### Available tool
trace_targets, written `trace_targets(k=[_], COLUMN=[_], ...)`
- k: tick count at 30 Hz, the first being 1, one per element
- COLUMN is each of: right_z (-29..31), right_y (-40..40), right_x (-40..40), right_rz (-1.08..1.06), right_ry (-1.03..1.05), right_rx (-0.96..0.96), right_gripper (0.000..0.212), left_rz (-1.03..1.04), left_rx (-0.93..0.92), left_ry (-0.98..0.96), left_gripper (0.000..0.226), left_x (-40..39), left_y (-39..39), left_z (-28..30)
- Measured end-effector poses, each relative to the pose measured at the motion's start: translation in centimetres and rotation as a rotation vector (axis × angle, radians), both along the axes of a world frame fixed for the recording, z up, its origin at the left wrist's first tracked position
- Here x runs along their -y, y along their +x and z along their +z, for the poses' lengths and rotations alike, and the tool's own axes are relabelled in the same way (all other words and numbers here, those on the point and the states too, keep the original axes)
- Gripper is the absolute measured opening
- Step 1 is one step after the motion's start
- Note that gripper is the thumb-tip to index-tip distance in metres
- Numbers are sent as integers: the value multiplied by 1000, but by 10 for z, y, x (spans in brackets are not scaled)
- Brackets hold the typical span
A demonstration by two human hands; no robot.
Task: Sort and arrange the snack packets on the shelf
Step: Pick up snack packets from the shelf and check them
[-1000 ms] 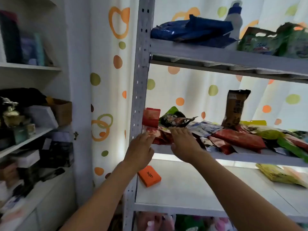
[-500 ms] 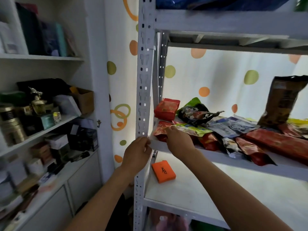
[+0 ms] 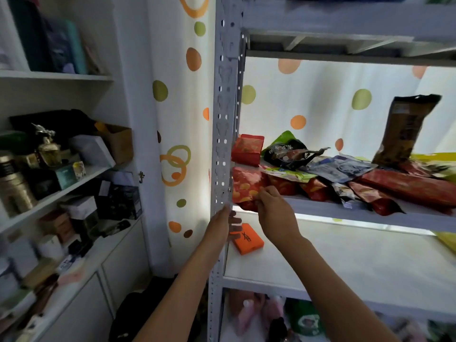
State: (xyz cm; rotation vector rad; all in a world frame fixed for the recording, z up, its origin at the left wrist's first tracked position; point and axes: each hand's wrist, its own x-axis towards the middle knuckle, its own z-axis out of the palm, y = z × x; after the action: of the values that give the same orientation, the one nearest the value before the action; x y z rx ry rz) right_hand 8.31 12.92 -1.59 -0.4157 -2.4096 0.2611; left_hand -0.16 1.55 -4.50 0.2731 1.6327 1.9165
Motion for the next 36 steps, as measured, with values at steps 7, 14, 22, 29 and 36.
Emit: trace_targets(k=[7,14,22,29,36], right_z=[-42,-96,-104,-102,-144], right_y=[36,80,125,160,194], right_x=[49,85,83,81,76], right_rz=[21,-29,-187,215,284], right_ry=[-51,-392,-961,-1384,-1556], right_rx=[-28,-75,-210,-251,-298], right_gripper=[11,16,30,19,32], left_rz=[-111,-97,-51,-38,231], left_rx=[93,-84,15,-16,-205], left_ry=[260,203,278,210,-7], left_gripper=[38,21,38,42,49], left_x=[23,48,74,83,74], left_y=[12,52,103,143,192], left_z=[-13,-65,-91,-90,-121])
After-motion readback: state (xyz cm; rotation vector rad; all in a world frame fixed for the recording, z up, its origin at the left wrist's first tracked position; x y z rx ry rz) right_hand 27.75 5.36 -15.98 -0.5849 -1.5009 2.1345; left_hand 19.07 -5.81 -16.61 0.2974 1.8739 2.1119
